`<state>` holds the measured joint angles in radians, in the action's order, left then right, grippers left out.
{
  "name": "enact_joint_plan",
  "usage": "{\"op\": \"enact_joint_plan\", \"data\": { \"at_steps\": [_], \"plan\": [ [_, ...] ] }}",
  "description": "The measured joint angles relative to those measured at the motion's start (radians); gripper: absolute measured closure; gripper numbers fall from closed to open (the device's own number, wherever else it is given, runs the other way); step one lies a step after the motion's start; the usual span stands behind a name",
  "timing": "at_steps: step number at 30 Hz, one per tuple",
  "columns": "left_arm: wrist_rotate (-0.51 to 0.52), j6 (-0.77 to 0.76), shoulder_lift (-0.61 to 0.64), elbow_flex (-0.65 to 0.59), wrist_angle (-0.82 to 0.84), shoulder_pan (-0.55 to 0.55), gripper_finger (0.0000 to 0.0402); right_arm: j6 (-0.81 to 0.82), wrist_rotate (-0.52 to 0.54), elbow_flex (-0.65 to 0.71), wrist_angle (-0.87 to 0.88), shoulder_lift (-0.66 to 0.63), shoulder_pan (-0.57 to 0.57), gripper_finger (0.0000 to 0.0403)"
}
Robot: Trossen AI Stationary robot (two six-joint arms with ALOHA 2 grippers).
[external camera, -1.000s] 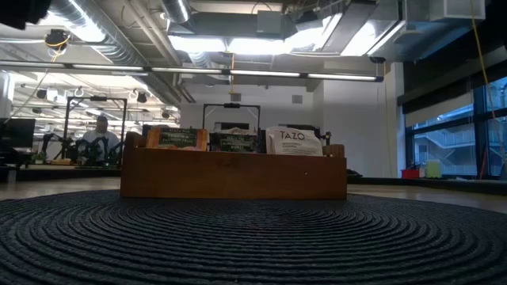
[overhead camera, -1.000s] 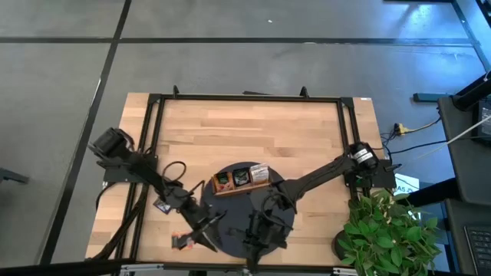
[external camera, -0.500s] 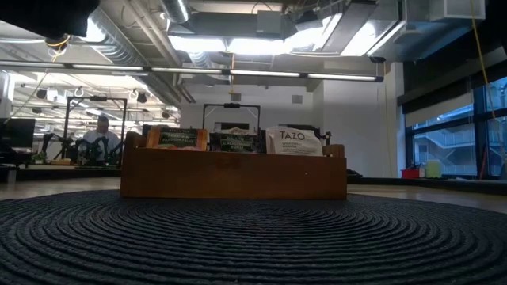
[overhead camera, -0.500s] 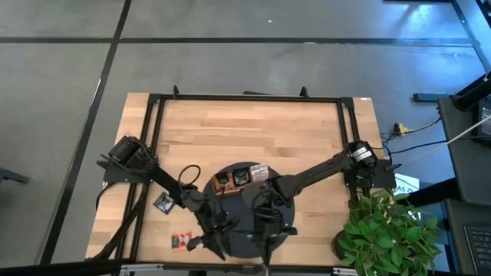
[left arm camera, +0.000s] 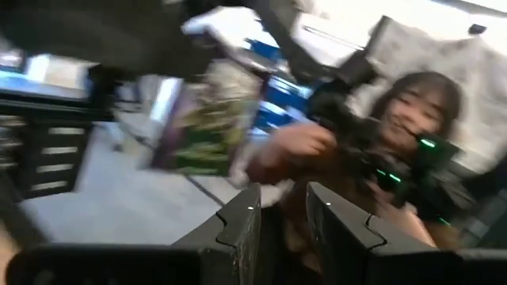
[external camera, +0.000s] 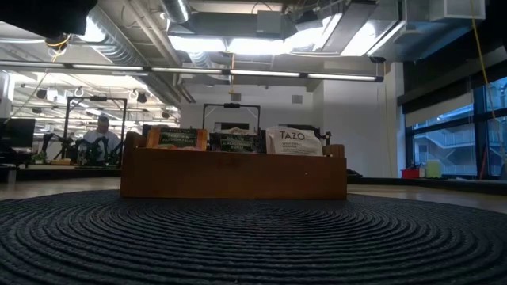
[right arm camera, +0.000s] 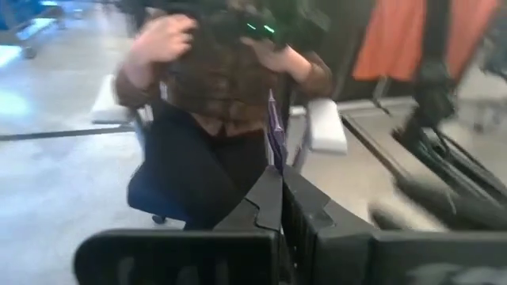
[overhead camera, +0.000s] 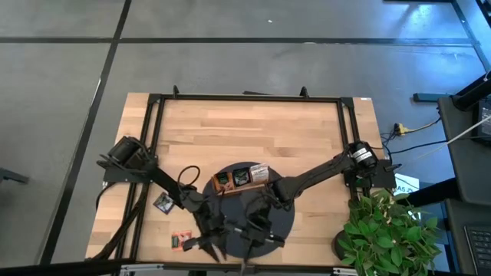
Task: Pick & Place Tea
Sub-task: Put the black tea bag into the middle section of the wooden organizer
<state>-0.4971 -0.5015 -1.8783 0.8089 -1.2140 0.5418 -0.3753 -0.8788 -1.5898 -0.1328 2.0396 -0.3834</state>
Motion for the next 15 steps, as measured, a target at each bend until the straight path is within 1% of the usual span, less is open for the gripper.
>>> {"op": "enact_joint_plan", "data": {
  "at_steps": [2, 3, 5, 6, 7, 8, 10, 12, 14, 15],
  "plan": [
    [-0.053, 0.032, 0.013, 0.000, 0.008, 0.017, 0.0303, 0.051, 0.036, 0.000, 0.013, 0.000, -0.003, 0.0397],
    [-0.059, 0.051, 0.026, 0.000, 0.028, 0.029, 0.0305, 0.069, 0.054, 0.000, 0.026, 0.000, -0.003, 0.0397],
    [-0.044, 0.116, 0.063, 0.000, 0.102, 0.054, 0.0310, 0.103, 0.095, 0.000, 0.060, 0.000, -0.004, 0.0397],
    [-0.013, 0.160, 0.086, 0.000, 0.164, 0.067, 0.0314, 0.114, 0.112, 0.000, 0.069, 0.000, -0.007, 0.0397],
    [0.044, 0.207, 0.113, 0.000, 0.248, 0.082, 0.0318, 0.124, 0.130, 0.000, 0.080, -0.003, -0.011, 0.0397],
    [0.125, 0.261, 0.144, 0.000, 0.346, 0.100, 0.0323, 0.133, 0.158, 0.000, 0.089, -0.006, -0.014, 0.0397],
    [0.366, 0.367, 0.203, 0.000, 0.530, 0.141, 0.0333, 0.136, 0.241, 0.000, 0.095, -0.017, -0.022, 0.0397],
    [0.612, 0.416, 0.243, 0.000, 0.649, 0.185, 0.0341, 0.136, 0.369, 0.000, 0.114, -0.038, -0.031, 0.0397],
    [0.783, 0.416, 0.269, 0.000, 0.714, 0.224, 0.0346, 0.143, 0.523, 0.000, 0.162, -0.071, -0.046, 0.0397],
    [0.829, 0.410, 0.278, 0.000, 0.732, 0.240, 0.0347, 0.161, 0.587, 0.000, 0.175, -0.085, -0.053, 0.0397]
  ]
}}
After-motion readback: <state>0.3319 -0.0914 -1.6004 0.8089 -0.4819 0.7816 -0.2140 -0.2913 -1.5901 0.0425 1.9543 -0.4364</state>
